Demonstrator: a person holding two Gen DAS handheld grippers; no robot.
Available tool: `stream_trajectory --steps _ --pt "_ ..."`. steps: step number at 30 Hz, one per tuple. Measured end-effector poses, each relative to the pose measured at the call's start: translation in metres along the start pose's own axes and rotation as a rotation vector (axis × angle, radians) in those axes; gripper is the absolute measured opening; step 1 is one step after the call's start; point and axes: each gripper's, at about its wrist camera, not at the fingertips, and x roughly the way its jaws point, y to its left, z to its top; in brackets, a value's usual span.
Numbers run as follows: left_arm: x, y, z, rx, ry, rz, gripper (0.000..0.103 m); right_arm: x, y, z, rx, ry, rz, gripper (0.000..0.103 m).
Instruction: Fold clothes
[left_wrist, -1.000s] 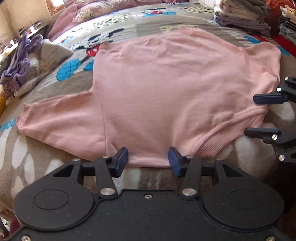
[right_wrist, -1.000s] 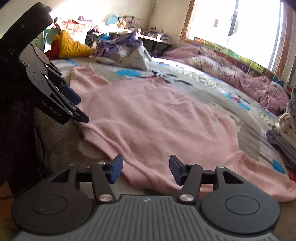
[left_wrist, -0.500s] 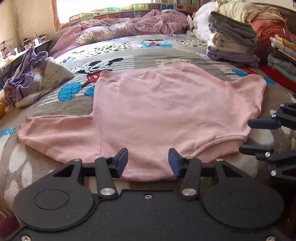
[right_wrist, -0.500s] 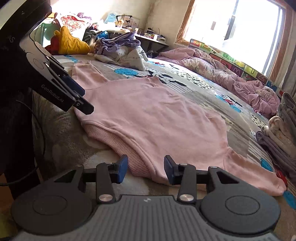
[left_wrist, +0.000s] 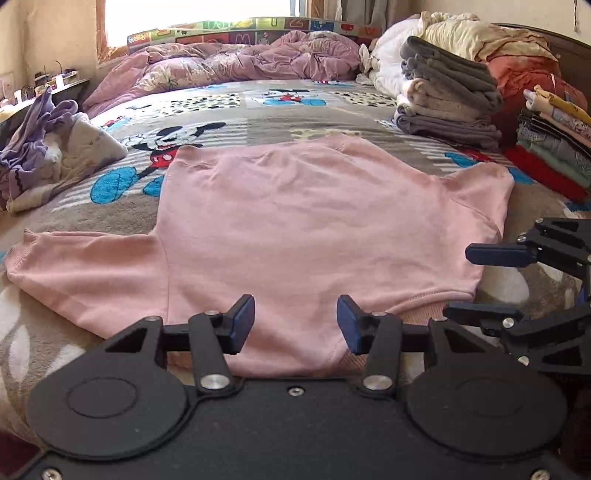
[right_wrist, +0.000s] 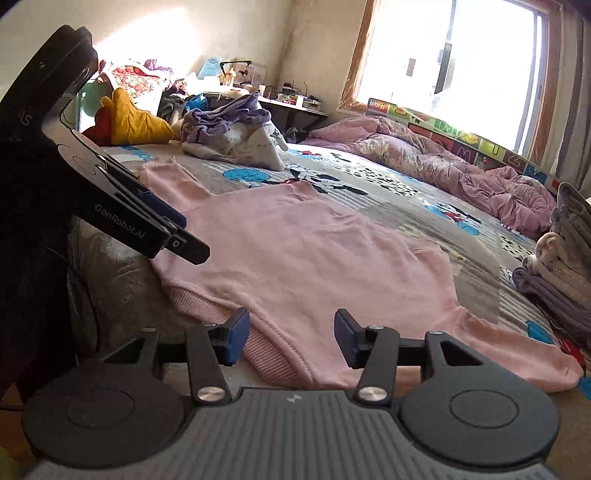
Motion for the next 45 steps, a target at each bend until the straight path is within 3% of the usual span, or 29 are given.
stream_trajectory --steps 3,5,7,8,9,11,12,14,17,21,22,24,29,31,33,37,39,41,45 --pt "0.009 -0.001 -0.006 0.014 0.066 -0.026 0.056 0.009 -0.008 -0.005 0.048 0.084 0.029 0.042" --pt "0.011 0.0 -0.008 0.011 0.083 -0.038 0.056 -0.002 -0.017 0.0 0.088 0.007 -0.021 0.042" --pt "0.014 0.003 -0.009 -0.002 0.089 -0.045 0.057 -0.01 -0.035 0.001 0.178 -0.098 -0.091 0.05" --pt "0.014 0.002 -0.009 0.0 0.088 -0.044 0.057 -0.005 -0.046 -0.002 0.239 -0.091 -0.098 0.057" --pt "0.014 0.002 -0.009 0.001 0.087 -0.044 0.057 0.0 -0.056 -0.006 0.299 -0.074 -0.101 0.058" --pt "0.014 0.001 -0.009 0.007 0.089 -0.046 0.058 0.024 -0.073 -0.025 0.417 0.104 -0.057 0.054" --pt "0.015 0.003 -0.008 0.001 0.091 -0.05 0.058 0.023 -0.076 -0.032 0.442 0.101 -0.059 0.05" --pt "0.015 0.005 -0.008 -0.012 0.092 -0.058 0.058 0.015 -0.07 -0.024 0.406 0.114 -0.079 0.049" --pt "0.016 0.005 -0.007 -0.01 0.092 -0.058 0.059 -0.002 -0.054 -0.019 0.326 0.013 -0.136 0.049" --pt "0.017 0.001 -0.008 0.007 0.092 -0.052 0.06 0.008 -0.063 -0.008 0.285 -0.071 -0.221 0.047" --pt "0.017 0.001 -0.008 0.008 0.093 -0.052 0.061 0.015 -0.071 -0.009 0.313 -0.042 -0.249 0.047" --pt "0.018 0.003 -0.008 0.003 0.097 -0.058 0.061 0.037 -0.086 -0.028 0.419 0.121 -0.208 0.048" --pt "0.017 0.004 -0.007 -0.002 0.094 -0.061 0.062 0.013 -0.067 -0.024 0.287 0.036 -0.237 0.046" --pt "0.017 0.003 -0.008 0.006 0.093 -0.057 0.062 0.002 -0.059 -0.02 0.244 -0.016 -0.25 0.051" --pt "0.018 0.002 -0.008 0.012 0.095 -0.056 0.063 0.023 -0.057 -0.027 0.22 0.142 -0.232 0.051" --pt "0.017 0.003 -0.008 0.008 0.095 -0.063 0.063 0.018 -0.048 -0.023 0.193 0.113 -0.265 0.053" --pt "0.016 0.003 -0.008 0.006 0.095 -0.064 0.063 0.025 -0.052 -0.029 0.233 0.168 -0.25 0.056" --pt "0.012 0.004 -0.007 -0.001 0.09 -0.071 0.063 0.017 -0.053 -0.026 0.243 0.118 -0.264 0.056" --pt "-0.017 0.034 0.006 -0.131 -0.013 -0.083 0.062 -0.001 -0.048 -0.013 0.227 -0.029 -0.291 0.056"
